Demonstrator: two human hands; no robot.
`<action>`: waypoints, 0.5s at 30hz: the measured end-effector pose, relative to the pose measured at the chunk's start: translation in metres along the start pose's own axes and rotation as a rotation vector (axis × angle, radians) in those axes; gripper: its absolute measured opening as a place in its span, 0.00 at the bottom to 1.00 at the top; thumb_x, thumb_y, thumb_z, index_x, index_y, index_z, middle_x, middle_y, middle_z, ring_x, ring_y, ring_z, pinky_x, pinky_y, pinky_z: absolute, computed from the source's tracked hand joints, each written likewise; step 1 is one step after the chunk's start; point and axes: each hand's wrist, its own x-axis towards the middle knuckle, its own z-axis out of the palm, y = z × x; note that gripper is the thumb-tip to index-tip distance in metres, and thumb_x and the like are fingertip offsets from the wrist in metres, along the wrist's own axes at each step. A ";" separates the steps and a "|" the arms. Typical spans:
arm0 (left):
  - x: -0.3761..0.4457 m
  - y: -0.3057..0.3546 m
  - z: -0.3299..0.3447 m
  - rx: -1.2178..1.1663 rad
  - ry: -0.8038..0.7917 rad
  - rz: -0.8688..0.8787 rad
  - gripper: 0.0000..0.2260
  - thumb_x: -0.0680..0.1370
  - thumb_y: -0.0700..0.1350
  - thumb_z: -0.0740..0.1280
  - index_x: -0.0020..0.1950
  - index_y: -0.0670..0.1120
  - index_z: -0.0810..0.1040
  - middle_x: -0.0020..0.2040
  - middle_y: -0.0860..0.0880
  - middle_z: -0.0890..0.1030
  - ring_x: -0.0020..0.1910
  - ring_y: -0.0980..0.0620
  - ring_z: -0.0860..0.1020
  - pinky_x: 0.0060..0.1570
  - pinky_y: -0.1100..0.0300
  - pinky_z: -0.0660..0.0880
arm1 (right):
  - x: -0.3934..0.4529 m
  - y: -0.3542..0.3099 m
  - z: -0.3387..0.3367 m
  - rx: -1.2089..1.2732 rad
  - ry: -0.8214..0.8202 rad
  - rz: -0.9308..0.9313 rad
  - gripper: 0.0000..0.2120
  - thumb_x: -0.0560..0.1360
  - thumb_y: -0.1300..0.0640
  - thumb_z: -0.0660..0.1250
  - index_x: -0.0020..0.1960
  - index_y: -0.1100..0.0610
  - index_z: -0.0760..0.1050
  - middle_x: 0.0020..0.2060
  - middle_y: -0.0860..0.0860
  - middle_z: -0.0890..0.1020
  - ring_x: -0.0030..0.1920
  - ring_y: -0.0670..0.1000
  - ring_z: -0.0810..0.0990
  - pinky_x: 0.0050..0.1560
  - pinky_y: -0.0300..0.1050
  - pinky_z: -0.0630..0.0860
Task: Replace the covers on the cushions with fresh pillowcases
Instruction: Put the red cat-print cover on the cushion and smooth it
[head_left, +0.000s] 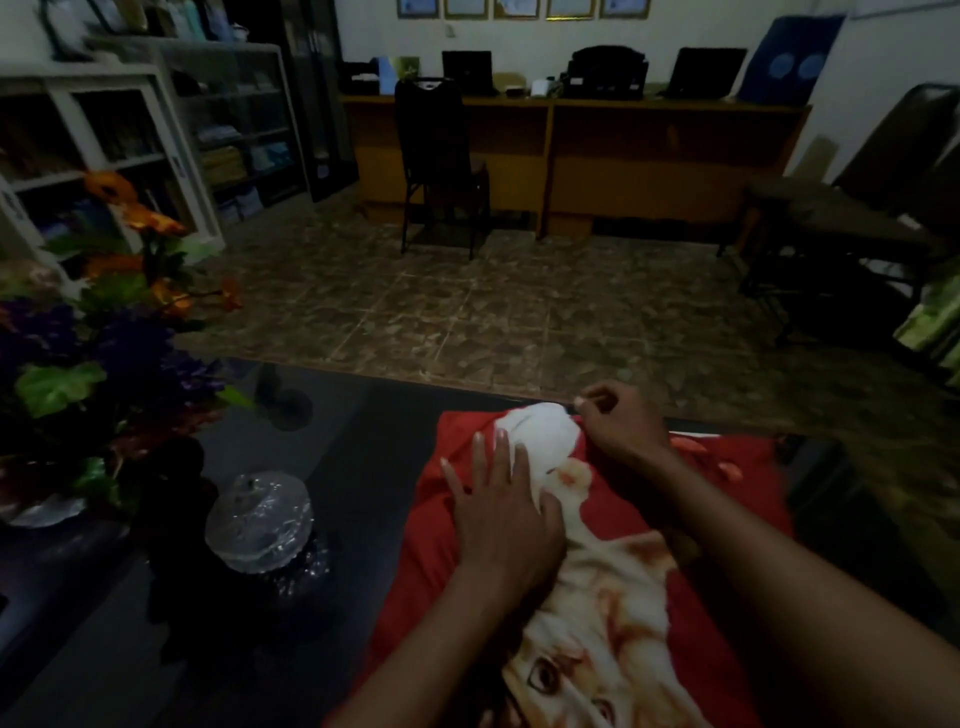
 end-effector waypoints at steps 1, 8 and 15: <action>0.007 0.008 -0.005 -0.017 -0.019 0.035 0.30 0.82 0.57 0.49 0.82 0.48 0.49 0.82 0.48 0.43 0.80 0.47 0.36 0.74 0.35 0.32 | -0.007 0.008 -0.017 -0.036 0.006 -0.034 0.05 0.76 0.52 0.71 0.48 0.52 0.84 0.44 0.48 0.86 0.47 0.51 0.84 0.53 0.49 0.80; 0.052 0.056 0.005 -0.025 -0.255 0.051 0.34 0.80 0.69 0.44 0.82 0.55 0.44 0.82 0.52 0.39 0.80 0.45 0.37 0.74 0.33 0.37 | -0.045 0.071 -0.085 -0.179 -0.051 -0.037 0.12 0.75 0.47 0.74 0.57 0.49 0.85 0.52 0.42 0.84 0.55 0.42 0.80 0.55 0.37 0.72; 0.091 0.067 0.008 0.126 -0.281 -0.034 0.31 0.81 0.68 0.42 0.81 0.59 0.42 0.82 0.53 0.41 0.81 0.46 0.40 0.71 0.27 0.39 | -0.034 0.083 -0.064 -0.167 -0.018 -0.068 0.10 0.73 0.46 0.75 0.53 0.47 0.86 0.51 0.46 0.86 0.53 0.48 0.82 0.59 0.52 0.78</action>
